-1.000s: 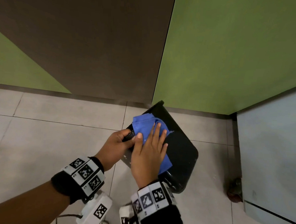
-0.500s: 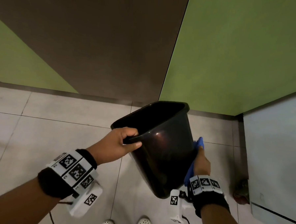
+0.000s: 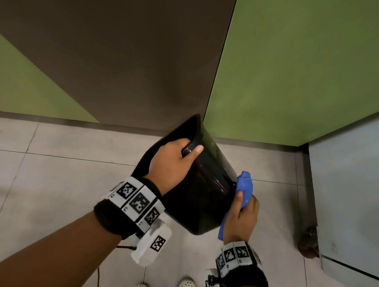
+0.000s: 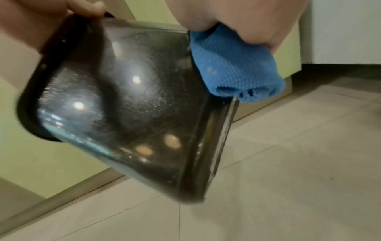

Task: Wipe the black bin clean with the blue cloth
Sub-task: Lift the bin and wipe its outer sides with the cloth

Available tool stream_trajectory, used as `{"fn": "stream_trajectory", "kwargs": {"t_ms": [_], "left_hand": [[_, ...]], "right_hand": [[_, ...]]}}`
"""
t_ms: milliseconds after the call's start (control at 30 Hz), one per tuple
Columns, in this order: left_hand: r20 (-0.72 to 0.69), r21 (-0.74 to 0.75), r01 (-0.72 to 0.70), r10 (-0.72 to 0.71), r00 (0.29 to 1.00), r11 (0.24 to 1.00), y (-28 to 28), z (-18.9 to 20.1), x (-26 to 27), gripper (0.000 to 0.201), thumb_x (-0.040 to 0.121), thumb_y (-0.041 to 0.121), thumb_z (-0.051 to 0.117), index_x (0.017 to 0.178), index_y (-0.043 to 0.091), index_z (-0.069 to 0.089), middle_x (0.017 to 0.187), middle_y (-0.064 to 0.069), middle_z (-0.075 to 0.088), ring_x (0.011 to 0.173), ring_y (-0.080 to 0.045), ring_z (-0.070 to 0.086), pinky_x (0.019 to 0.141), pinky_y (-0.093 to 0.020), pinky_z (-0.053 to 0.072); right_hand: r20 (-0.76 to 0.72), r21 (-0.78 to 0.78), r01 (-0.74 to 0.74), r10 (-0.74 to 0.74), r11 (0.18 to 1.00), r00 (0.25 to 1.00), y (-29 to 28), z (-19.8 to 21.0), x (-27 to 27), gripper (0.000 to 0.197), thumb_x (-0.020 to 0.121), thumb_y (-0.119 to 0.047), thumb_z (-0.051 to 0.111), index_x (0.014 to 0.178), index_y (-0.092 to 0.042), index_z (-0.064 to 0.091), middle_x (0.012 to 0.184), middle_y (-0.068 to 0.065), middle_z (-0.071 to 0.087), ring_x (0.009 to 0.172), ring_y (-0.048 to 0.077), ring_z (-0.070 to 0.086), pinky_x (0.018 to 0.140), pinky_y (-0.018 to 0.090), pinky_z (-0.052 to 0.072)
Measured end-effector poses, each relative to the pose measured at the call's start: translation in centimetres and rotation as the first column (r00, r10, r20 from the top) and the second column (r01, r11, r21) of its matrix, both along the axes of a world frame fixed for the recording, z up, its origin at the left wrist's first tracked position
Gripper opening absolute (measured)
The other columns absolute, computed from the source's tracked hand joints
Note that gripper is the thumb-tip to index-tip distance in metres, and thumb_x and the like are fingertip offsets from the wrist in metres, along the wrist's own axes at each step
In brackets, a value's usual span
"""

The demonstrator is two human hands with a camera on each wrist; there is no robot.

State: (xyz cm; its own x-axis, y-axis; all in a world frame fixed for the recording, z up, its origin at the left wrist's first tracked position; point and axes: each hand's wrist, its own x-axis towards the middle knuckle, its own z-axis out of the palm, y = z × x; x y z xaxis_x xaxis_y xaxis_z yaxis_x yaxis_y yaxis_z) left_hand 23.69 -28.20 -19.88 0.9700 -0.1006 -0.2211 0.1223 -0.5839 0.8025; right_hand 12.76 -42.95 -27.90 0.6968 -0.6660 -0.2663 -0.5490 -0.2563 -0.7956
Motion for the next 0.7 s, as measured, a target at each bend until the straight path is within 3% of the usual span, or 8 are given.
{"fn": "stream_trajectory", "kwargs": {"t_ms": [100, 167, 267, 333, 400, 533, 600, 700], "left_hand": [[0.005, -0.037, 0.039, -0.039, 0.999, 0.999, 0.4, -0.9, -1.0, 0.04, 0.08, 0.056, 0.044, 0.068, 0.02, 0.056, 0.067, -0.004, 0.065, 0.069, -0.021, 0.064, 0.073, -0.042, 0.055], [0.02, 0.0, 0.069, -0.069, 0.997, 0.998, 0.1, -1.4, -2.0, 0.033, 0.079, 0.054, 0.045, 0.058, 0.029, 0.047, 0.057, 0.001, 0.058, 0.064, -0.02, 0.062, 0.068, -0.037, 0.054], [0.021, 0.03, 0.054, -0.054, 0.998, 0.998, -0.5, -2.1, -3.0, 0.038, 0.077, 0.057, 0.043, 0.057, 0.025, 0.05, 0.053, 0.003, 0.052, 0.061, -0.023, 0.058, 0.064, -0.036, 0.05], [-0.034, -0.053, -0.006, 0.004, 0.999, 0.999, -0.7, -2.9, -3.2, 0.042, 0.076, 0.055, 0.045, 0.066, 0.015, 0.055, 0.052, 0.005, 0.052, 0.057, -0.019, 0.052, 0.064, -0.04, 0.048], [-0.035, -0.119, -0.035, 0.031, 0.999, 0.992, -0.6, -3.3, -3.2, 0.037, 0.075, 0.056, 0.046, 0.064, 0.021, 0.054, 0.05, 0.009, 0.052, 0.053, -0.014, 0.046, 0.061, -0.039, 0.046], [0.099, -0.016, 0.071, -0.069, 0.993, 0.997, -0.3, -2.2, -3.5, 0.038, 0.075, 0.058, 0.044, 0.051, 0.029, 0.042, 0.045, 0.006, 0.044, 0.047, -0.008, 0.044, 0.053, -0.027, 0.04], [0.148, -0.032, 0.055, -0.05, 0.988, 0.998, -0.2, -1.8, -3.4, 0.039, 0.076, 0.057, 0.045, 0.049, 0.029, 0.039, 0.043, 0.006, 0.041, 0.046, -0.008, 0.043, 0.051, -0.026, 0.039], [0.163, -0.051, 0.014, -0.006, 0.987, 0.999, -0.2, -1.8, -2.6, 0.036, 0.076, 0.058, 0.044, 0.051, 0.031, 0.043, 0.047, 0.006, 0.046, 0.047, -0.012, 0.044, 0.052, -0.029, 0.04]], "right_hand": [[-0.082, -0.127, -0.115, 0.106, 0.985, 0.991, 0.4, 0.3, 0.5, 0.084, 0.085, -0.064, 0.014, 0.125, 0.0, 0.053, 0.127, 0.021, 0.056, 0.122, 0.037, 0.047, 0.109, 0.043, 0.036], [-0.099, -0.124, -0.212, 0.2, 0.969, 0.975, 1.5, 1.6, 1.4, 0.086, 0.086, -0.065, 0.01, 0.134, -0.003, 0.047, 0.14, 0.018, 0.049, 0.136, 0.03, 0.037, 0.118, 0.038, 0.023], [-0.028, -0.118, -0.339, 0.338, 0.933, 0.941, 3.8, 4.2, 3.6, 0.081, 0.088, -0.062, 0.011, 0.138, -0.007, 0.043, 0.143, 0.012, 0.048, 0.138, 0.026, 0.037, 0.116, 0.042, 0.029], [-0.07, -0.108, -0.388, 0.382, 0.915, 0.921, 4.4, 5.1, 5.4, 0.064, 0.092, -0.049, 0.021, 0.141, -0.011, 0.038, 0.148, 0.006, 0.042, 0.142, 0.025, 0.028, 0.118, 0.04, 0.021], [-0.162, -0.028, -0.426, 0.417, 0.904, 0.895, 3.6, 4.9, 7.5, 0.054, 0.096, -0.044, 0.025, 0.143, -0.017, 0.034, 0.15, 0.004, 0.038, 0.143, 0.025, 0.025, 0.118, 0.044, 0.021], [-0.276, 0.282, -0.355, 0.43, 0.891, 0.86, -0.4, 3.4, 10.5, 0.058, 0.097, -0.048, 0.02, 0.146, -0.018, 0.027, 0.155, 0.008, 0.028, 0.145, 0.027, 0.019, 0.119, 0.046, 0.016], [-0.292, 0.318, -0.346, 0.438, 0.883, 0.85, -1.2, 3.8, 11.3, 0.055, 0.099, -0.044, 0.017, 0.148, -0.019, 0.02, 0.158, 0.006, 0.018, 0.148, 0.027, 0.008, 0.12, 0.043, 0.008], [-0.228, 0.268, -0.419, 0.479, 0.868, 0.848, 0.3, 6.4, 11.0, 0.052, 0.1, -0.039, 0.019, 0.147, -0.018, 0.022, 0.158, 0.006, 0.019, 0.147, 0.025, 0.014, 0.12, 0.045, 0.013]]}}
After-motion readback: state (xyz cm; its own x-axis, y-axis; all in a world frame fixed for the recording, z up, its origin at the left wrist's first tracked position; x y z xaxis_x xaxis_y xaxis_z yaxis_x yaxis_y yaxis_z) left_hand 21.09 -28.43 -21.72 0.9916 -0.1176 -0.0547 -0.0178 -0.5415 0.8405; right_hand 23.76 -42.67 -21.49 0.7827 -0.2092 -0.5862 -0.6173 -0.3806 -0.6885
